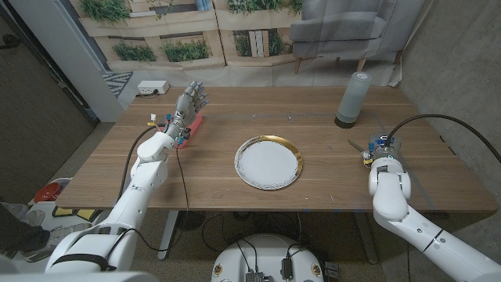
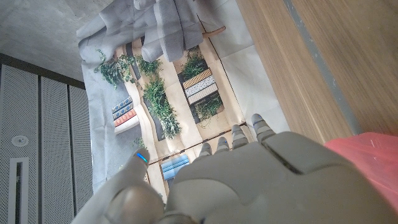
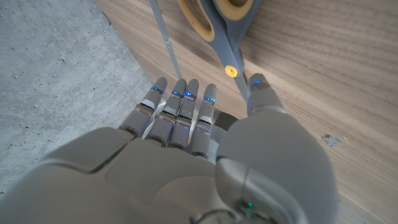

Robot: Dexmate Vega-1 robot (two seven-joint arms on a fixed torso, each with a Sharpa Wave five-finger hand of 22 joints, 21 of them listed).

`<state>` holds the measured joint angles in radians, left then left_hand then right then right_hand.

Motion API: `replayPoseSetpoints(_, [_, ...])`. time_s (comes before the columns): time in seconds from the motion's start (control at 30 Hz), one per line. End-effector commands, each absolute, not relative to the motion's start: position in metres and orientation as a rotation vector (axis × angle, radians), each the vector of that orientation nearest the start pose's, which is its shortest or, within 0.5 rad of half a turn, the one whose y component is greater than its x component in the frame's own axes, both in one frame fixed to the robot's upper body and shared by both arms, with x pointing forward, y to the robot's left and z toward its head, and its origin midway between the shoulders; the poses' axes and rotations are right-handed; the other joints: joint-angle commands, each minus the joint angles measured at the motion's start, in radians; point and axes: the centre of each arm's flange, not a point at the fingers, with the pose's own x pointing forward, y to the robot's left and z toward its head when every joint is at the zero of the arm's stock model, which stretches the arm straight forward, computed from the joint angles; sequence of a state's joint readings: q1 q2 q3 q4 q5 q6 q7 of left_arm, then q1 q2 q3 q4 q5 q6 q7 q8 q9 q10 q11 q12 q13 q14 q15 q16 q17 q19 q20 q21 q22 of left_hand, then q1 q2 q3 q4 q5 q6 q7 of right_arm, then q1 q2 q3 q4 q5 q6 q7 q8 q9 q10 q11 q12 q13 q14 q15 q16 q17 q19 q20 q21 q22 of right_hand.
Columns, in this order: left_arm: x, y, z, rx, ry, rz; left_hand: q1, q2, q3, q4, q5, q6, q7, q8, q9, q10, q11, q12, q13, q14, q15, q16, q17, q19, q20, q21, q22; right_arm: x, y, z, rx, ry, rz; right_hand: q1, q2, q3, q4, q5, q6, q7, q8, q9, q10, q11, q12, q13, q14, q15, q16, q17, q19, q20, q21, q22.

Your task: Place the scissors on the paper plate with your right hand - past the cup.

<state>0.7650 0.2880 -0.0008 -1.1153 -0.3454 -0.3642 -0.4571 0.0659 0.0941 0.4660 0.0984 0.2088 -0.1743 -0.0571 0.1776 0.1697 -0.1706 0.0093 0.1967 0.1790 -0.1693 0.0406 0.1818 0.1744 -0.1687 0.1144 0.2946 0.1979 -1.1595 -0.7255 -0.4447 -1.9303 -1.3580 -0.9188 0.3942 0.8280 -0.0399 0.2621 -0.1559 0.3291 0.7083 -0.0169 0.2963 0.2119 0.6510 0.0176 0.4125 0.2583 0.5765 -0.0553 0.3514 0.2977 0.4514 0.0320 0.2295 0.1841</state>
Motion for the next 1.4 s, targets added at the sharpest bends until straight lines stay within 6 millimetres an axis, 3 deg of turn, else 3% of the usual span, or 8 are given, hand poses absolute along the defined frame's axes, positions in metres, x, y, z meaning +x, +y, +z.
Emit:
replayPoseSetpoints(0.03, [0.653, 0.326, 0.010, 0.085, -0.740, -0.309, -0.007, 0.002, -0.003, 0.001, 0.006, -0.004, -0.010, 0.004, 0.003, -0.099, 0.002, 0.003, 0.003, -0.138, 0.006, 0.003, 0.005, -0.078, 0.005, -0.005, 0.002, 0.535, -0.334, -0.080, -1.711, 0.125, -0.621, 0.016, 0.001, -0.012, 0.002, 0.008, 0.019, -0.001, 0.015, 0.009, 0.012, -0.002, 0.015, 0.010, 0.013, -0.069, 0.011, 0.013, 0.015, -0.003, 0.003, 0.002])
replayPoseSetpoints(0.83, [0.655, 0.325, 0.012, 0.088, -0.741, -0.315, -0.008, 0.000, -0.006, 0.004, 0.008, -0.005, -0.011, 0.003, 0.003, -0.102, 0.001, 0.002, 0.003, -0.139, 0.007, 0.002, 0.004, -0.077, 0.006, -0.010, 0.002, 0.542, -0.340, -0.080, -1.710, 0.175, -0.594, 0.033, 0.025, -0.048, 0.025, 0.022, 0.040, 0.005, 0.015, 0.016, 0.025, 0.006, 0.051, 0.032, 0.016, -0.062, 0.032, 0.061, 0.026, -0.002, 0.003, 0.003])
replayPoseSetpoints(1.4, [0.655, 0.326, 0.012, 0.086, -0.741, -0.310, -0.008, 0.000, -0.008, 0.004, 0.008, -0.005, -0.012, 0.004, 0.003, -0.101, 0.005, 0.002, 0.003, -0.139, 0.007, 0.003, 0.004, -0.077, 0.006, -0.015, 0.002, 0.549, -0.345, -0.077, -1.708, 0.244, -0.502, 0.032, 0.045, -0.056, 0.035, 0.029, 0.056, 0.008, 0.013, 0.014, 0.028, 0.010, 0.061, 0.034, 0.020, -0.064, 0.028, 0.069, 0.028, -0.004, 0.002, 0.003])
